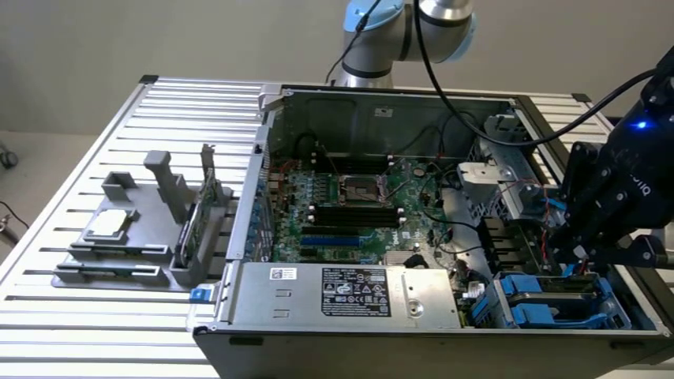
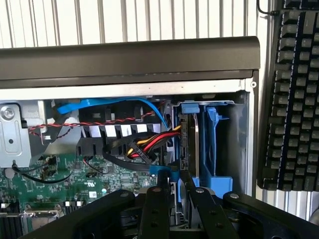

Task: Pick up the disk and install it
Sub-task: 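Insert the second disk wire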

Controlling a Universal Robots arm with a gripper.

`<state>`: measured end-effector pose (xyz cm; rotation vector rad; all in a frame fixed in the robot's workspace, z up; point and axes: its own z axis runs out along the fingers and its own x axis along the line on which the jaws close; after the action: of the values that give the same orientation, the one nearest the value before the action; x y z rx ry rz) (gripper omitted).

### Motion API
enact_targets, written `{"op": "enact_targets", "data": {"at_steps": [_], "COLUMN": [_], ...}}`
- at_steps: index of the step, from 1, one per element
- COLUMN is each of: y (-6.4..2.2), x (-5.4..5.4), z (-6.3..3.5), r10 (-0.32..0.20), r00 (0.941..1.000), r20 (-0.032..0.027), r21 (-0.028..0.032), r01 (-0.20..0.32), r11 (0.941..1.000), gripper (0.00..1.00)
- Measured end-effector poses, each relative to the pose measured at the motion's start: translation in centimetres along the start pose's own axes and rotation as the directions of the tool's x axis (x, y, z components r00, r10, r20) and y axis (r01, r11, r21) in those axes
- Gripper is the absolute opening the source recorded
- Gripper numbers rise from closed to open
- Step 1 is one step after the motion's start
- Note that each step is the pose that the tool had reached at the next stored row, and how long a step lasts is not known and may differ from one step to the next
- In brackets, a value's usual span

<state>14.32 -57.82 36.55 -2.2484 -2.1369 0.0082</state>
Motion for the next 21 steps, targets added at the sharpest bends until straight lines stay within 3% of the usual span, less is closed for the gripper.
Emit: {"op": "enact_targets", "data": {"at_steps": [4, 5, 21], "y": [0.06, 0.07, 0.13], "x": [0.1, 0.1, -0.4], "z": [0.11, 0.14, 1.12], "r10": [-0.002, -0.002, -0.027], "r00": [1.0, 1.0, 0.9996], "r20": [0.0009, 0.0011, 0.0019], "r21": [0.0, 0.0, 0.0005], "r01": [0.002, 0.002, 0.027], "r11": [1.0, 1.0, 0.9996], "gripper": [0.23, 0.16, 0.16]}}
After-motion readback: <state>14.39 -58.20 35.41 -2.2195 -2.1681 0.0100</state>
